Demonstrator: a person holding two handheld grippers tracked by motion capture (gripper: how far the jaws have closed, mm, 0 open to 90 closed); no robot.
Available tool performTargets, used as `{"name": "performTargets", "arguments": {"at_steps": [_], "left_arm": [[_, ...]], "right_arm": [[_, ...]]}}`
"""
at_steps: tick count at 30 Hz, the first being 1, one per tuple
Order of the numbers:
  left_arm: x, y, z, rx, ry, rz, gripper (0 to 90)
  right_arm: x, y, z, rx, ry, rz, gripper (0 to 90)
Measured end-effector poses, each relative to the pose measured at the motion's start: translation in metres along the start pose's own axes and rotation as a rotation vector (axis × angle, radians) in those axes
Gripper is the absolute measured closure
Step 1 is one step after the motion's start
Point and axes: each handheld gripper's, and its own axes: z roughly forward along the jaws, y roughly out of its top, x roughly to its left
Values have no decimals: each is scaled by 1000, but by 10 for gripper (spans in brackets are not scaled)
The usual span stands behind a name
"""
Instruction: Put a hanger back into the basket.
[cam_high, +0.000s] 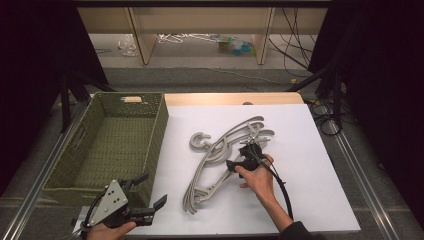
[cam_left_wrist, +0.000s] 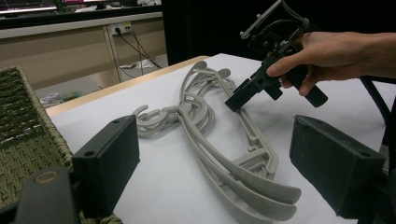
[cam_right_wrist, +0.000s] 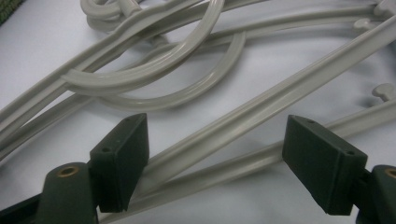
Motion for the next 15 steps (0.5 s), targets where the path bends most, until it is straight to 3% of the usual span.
{"name": "performTargets", "arguments": {"at_steps": [2, 4, 5, 6, 8, 10, 11, 12, 15], "left_arm": [[0, 0, 0, -2, -2, 10, 157], [0, 0, 0, -2, -2, 9, 158], [0, 0, 0, -3, -3, 7, 158], [0, 0, 0, -5, -3, 4, 157], [0, 0, 0, -5, -5, 7, 157], [-1, 1, -1, -5, -6, 3, 158], [-1, 1, -1, -9, -5, 2, 158], [0, 1, -1, -13, -6, 6, 158], [0, 1, -1, -9, -5, 6, 157]], "right_arm": [[-4, -1, 2, -1, -1, -29, 244], [-4, 0, 2, 14, 2, 5, 259], [-4, 1, 1, 24, 16, 46, 270], [-8, 1, 2, 15, 10, 18, 292], [-11, 1, 0, 16, 25, 21, 345], [-14, 2, -2, 30, 41, 50, 384], [-18, 2, -2, 25, 70, 49, 406], [-18, 3, -3, 29, 101, 86, 414], [-20, 3, -3, 36, 92, 76, 423]]}}
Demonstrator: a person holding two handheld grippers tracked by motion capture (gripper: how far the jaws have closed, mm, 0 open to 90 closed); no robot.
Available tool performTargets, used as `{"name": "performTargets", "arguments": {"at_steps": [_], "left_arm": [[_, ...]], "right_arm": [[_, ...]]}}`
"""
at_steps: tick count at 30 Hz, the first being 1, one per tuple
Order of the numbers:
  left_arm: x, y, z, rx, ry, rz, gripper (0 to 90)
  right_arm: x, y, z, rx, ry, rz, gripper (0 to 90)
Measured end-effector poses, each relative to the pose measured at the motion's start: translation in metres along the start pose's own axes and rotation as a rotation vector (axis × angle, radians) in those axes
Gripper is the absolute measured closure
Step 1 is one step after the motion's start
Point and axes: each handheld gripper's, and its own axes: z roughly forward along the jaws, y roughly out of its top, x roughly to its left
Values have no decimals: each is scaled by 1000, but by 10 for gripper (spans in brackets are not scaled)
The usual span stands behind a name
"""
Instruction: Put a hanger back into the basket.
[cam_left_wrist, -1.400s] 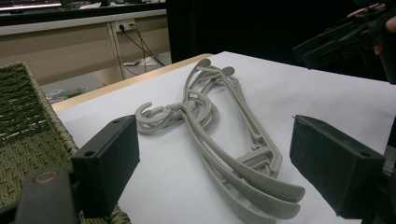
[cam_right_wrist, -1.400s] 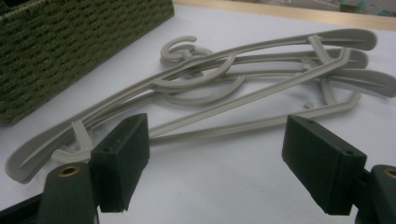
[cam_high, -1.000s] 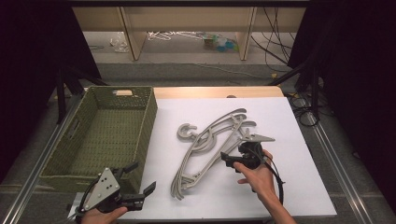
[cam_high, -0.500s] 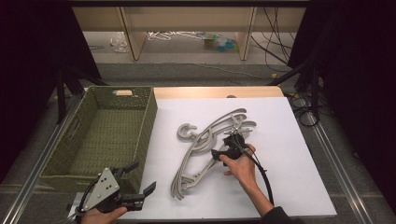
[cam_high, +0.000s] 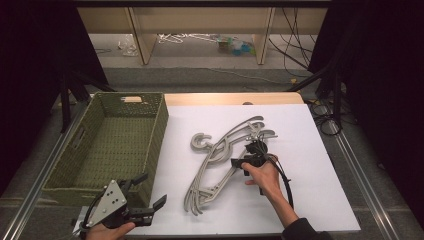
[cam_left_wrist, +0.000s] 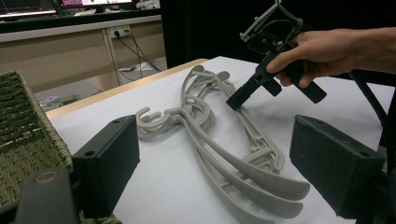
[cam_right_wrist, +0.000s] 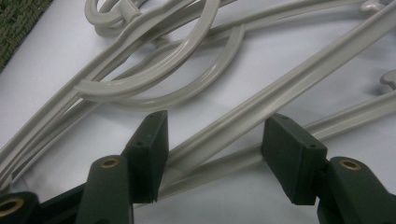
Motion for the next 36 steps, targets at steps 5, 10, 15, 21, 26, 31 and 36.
{"name": "performTargets", "arguments": {"at_steps": [5, 10, 15, 21, 26, 31, 36], "left_arm": [[-2, 0, 2, 9, -5, 8, 158], [-2, 0, 2, 16, -4, 8, 158], [-2, -1, 2, 12, -5, -4, 158], [-2, -1, 3, 6, -12, 5, 158], [-2, -1, 2, 11, -8, -4, 158], [-3, -1, 2, 15, -8, -3, 159], [-2, 0, 2, 15, -13, 5, 160]], "right_arm": [[2, 0, 6, 10, -27, -25, 386], [3, 2, 8, 12, -55, -42, 434], [-4, 3, 9, -3, -8, 1, 486], [-10, 6, 9, 7, 12, 26, 527], [-19, 8, 6, 47, 46, 61, 548], [-21, 12, 5, 51, 63, 59, 549], [-31, 14, 2, 98, 90, 14, 555]]}}
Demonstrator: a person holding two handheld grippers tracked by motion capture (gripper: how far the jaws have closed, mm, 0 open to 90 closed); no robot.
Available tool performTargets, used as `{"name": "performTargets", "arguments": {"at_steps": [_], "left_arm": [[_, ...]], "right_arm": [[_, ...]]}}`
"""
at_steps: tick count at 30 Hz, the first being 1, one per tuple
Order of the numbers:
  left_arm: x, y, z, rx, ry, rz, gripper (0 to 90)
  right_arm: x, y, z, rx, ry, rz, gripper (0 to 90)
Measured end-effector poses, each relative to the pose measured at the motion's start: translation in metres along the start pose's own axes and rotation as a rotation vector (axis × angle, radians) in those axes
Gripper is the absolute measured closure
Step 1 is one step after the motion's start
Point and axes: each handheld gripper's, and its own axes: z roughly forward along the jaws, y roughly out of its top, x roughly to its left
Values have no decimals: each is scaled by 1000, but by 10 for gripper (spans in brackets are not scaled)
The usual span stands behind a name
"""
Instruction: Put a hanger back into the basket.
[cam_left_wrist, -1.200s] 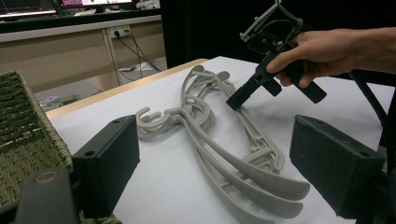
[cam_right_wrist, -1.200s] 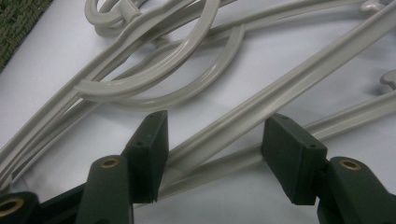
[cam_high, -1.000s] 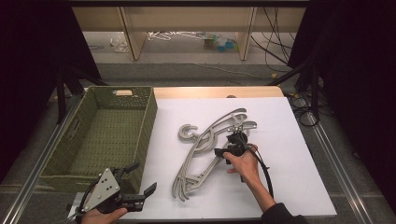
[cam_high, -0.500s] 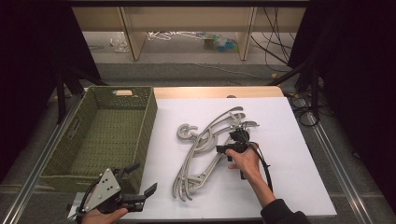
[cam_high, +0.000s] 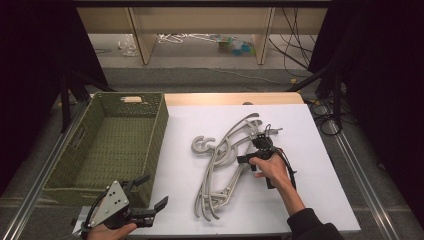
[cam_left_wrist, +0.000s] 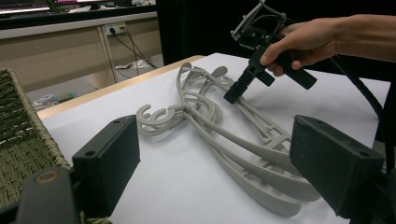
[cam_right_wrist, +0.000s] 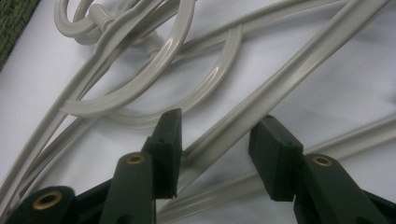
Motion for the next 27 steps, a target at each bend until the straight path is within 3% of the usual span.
{"name": "performTargets", "arguments": {"at_steps": [1, 2, 4, 8, 11, 13, 15, 18, 20, 21, 24, 27], "left_arm": [[0, 0, 0, 1, 0, 0, 160], [0, 0, 0, -1, -1, 1, 161], [0, 0, 0, 0, -2, 1, 161], [0, 0, 0, 1, -1, 1, 161], [0, 0, 0, 3, 1, 1, 162], [0, 0, 0, 2, 0, 0, 162], [-1, -1, 1, -9, -7, -10, 162], [0, 0, 0, 2, -2, 3, 162], [0, 0, 0, 0, 0, -1, 162], [0, 0, 0, -3, 0, -5, 162], [-1, 0, 1, -4, -1, -6, 162], [-2, 0, 1, -2, 0, -10, 161]], "right_arm": [[0, 0, -1, 3, 0, 18, 555], [-2, 1, -2, 12, 4, -10, 554], [-4, 3, -3, 28, 21, -21, 555], [-12, 7, -5, 48, 47, -103, 556], [-15, 8, -5, 58, 58, -100, 557], [-14, 8, -5, 36, 49, -95, 555], [-9, 9, -7, 51, 24, -101, 535], [4, 10, -14, 74, -63, -116, 451], [11, 9, -20, 43, -160, -148, 384], [14, 9, -25, 33, -178, -151, 381], [23, 9, -36, -13, -185, -187, 356], [49, 2, -40, -17, -105, -247, 361]]}}
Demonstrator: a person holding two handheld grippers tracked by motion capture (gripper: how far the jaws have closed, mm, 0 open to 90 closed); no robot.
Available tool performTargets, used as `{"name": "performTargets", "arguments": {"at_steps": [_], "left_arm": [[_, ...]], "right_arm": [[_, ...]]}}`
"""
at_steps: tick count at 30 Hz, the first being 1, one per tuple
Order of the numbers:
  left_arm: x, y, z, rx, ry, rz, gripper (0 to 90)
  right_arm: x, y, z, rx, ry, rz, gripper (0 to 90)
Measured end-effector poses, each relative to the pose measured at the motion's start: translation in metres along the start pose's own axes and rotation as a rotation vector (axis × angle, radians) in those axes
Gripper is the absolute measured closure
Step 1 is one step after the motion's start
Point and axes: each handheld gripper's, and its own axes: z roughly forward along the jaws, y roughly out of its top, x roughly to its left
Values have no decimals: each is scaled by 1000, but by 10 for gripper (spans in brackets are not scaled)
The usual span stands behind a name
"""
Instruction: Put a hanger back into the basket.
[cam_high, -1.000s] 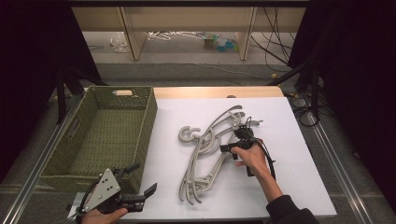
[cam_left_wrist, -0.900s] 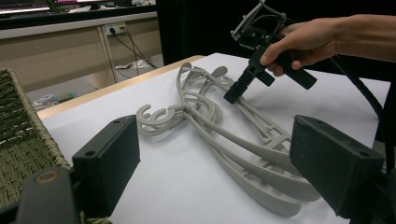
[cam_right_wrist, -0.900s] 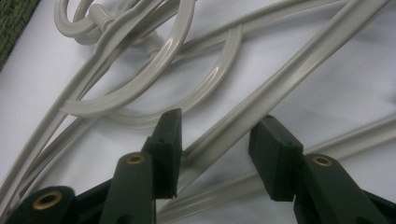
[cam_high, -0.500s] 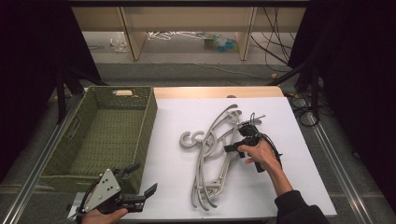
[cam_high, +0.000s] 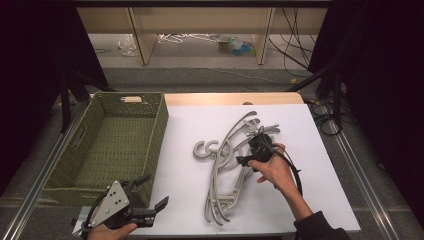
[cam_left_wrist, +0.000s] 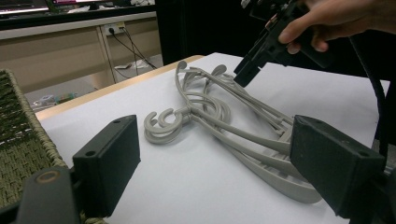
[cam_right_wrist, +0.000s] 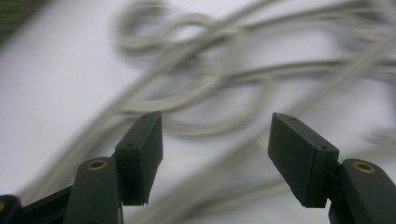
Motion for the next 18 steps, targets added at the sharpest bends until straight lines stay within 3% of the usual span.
{"name": "performTargets", "arguments": {"at_steps": [2, 5, 11, 18], "left_arm": [[0, 0, -1, 4, 0, 7, 161], [1, 0, -1, -2, 0, 7, 162], [1, 0, -2, -1, 1, 10, 162], [0, 0, -1, 5, -3, 22, 162]], "right_arm": [[20, -1, 1, -32, 53, -15, 363], [43, -4, 5, -9, 78, -48, 361], [66, -16, 20, 52, 156, -68, 364], [79, -23, 36, 102, 132, -120, 431]]}}
